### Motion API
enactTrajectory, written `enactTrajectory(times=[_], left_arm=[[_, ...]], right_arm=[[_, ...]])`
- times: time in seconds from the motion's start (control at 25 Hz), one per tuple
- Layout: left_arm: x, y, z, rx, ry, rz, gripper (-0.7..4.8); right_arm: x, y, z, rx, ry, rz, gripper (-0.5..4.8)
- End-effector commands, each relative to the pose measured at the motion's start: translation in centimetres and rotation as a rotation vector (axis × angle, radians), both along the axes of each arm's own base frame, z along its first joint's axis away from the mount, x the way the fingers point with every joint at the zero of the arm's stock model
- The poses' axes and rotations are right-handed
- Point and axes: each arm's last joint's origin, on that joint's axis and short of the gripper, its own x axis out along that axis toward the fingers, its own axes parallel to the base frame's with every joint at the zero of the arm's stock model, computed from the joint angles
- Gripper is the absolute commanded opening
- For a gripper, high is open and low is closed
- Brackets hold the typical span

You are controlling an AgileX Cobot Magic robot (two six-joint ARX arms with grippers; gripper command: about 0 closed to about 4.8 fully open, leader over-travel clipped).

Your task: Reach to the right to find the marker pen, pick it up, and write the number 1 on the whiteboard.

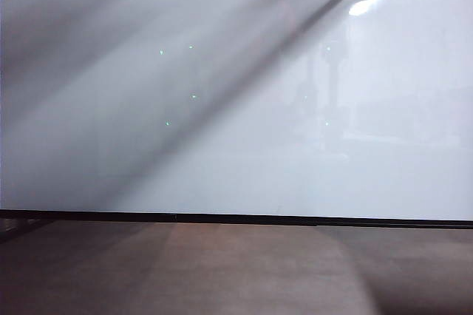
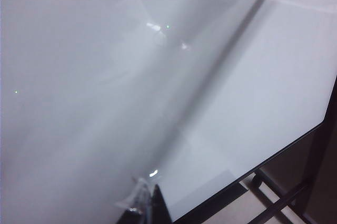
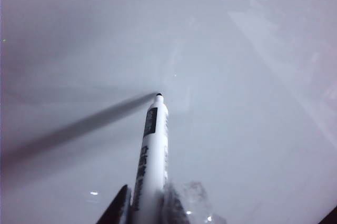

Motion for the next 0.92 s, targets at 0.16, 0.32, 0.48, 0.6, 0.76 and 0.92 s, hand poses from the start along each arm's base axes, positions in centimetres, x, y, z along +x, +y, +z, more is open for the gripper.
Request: enactTrajectory(times=[0.16,0.32,0.48,0.6,0.76,0.92], left_arm=[[-0.1,0.1,0.4,-0.016,-0.021,-0.001,-0.05],[-0.1,0.1,0.4,-0.014,-0.019,-0.001,-0.05],[-0.1,0.1,0.4,-0.012,-0.015,-0.001,-0.05],[-0.1,0.1,0.4,-0.012,-0.015,-0.001,-0.05],[-0.1,0.1,0.3,-0.008,-0.008,-0.001,-0.05],[-0.1,0.2,0.2,-0.001,0.004,-0.001,-0.05]], right_arm=[[0.6,-0.2,0.2,0.004,-0.046,-0.014,-0.06],[0.9,-0.5,0.2,0.001,-0.056,-0.019,-0.06],[1.0,-0.5,0.1,0.001,-0.058,-0.020,-0.06],[1.1,-0.5,-0.1,-0.004,-0.044,-0.020,-0.06],[1.0,-0.5,-0.4,-0.008,-0.011,-0.020,-0.06],[1.2,-0.5,-0.9,-0.015,0.029,-0.022,-0.06]])
